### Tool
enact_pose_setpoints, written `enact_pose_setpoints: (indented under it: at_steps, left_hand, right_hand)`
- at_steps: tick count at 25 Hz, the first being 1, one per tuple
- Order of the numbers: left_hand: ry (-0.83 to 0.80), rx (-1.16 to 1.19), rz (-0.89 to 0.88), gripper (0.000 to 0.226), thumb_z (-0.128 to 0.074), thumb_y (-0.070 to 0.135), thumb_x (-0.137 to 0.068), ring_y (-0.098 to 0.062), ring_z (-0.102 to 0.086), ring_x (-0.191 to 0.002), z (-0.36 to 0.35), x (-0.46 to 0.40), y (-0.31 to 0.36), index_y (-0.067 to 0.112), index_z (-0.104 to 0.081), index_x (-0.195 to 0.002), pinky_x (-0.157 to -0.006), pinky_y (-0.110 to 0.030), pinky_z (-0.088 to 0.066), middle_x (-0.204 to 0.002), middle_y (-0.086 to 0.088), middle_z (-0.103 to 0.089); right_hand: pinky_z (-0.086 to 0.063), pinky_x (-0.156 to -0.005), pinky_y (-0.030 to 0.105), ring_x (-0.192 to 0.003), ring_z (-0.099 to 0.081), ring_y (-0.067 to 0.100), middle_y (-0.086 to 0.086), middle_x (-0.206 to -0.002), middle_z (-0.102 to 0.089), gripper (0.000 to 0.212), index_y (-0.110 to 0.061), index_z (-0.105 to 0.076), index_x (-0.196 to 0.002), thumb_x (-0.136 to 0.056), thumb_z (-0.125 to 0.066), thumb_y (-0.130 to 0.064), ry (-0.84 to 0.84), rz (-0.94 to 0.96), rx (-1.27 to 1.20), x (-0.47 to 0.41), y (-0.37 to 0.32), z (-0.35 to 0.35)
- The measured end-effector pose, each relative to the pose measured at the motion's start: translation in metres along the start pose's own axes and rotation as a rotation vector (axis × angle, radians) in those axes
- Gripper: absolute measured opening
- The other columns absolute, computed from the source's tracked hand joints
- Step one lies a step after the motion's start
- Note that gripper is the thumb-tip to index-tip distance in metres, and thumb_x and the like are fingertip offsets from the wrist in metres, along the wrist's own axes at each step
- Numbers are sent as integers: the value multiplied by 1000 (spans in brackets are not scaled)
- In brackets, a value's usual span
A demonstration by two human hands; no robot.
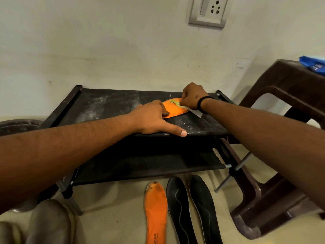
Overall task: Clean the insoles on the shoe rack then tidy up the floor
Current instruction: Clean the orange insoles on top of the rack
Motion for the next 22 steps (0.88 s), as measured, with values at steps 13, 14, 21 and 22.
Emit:
enact_pose_setpoints:
  at_steps: [13,14,21,22]
  left_hand:
    - [-18,-14,20,131,-21,111,-38,-19,-65,-104,0,1,-7,20,-68,-120,-92,-44,-55,-124,3,-69]
    - [-16,-5,10,127,-21,110,-42,-17,-64,-104,0,1,-8,19,-69,-118,-94,-45,-54,-122,4,-69]
    - [7,-11,-1,81,-42,85,-78,-20,-58,-125,-1,-3,-19,28,-66,-131,-105,-42,-47,-140,6,-61]
    - [12,-2,-6,81,-43,82,-78,-20,-58,-126,-1,-3,-19,27,-65,-133,-105,-43,-47,-141,5,-61]
  right_hand:
    - [-54,-71,31,-72,-63,16,10,-79,-71,11,-3,-72,-72,-77,-79,-11,-195,147,-106,34,-5,0]
    - [-56,-75,33,-78,-65,19,11,-82,-72,11,-3,-73,-74,-77,-79,-12,-131,112,-93,28,3,5]
    - [-53,-90,47,-94,-65,31,11,-104,-69,28,-14,-69,-101,-81,-72,-33,94,-118,14,-7,13,3]
    - [-53,-90,47,-95,-64,31,11,-105,-68,30,-15,-69,-103,-81,-72,-34,106,-125,-5,-7,8,1]
Point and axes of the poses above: each hand's wrist, its own x-axis away from the middle knuckle, its own z-axis out of the back of the hand, y = z × x, the point moved 8 cm from there along -x, towards the middle knuckle
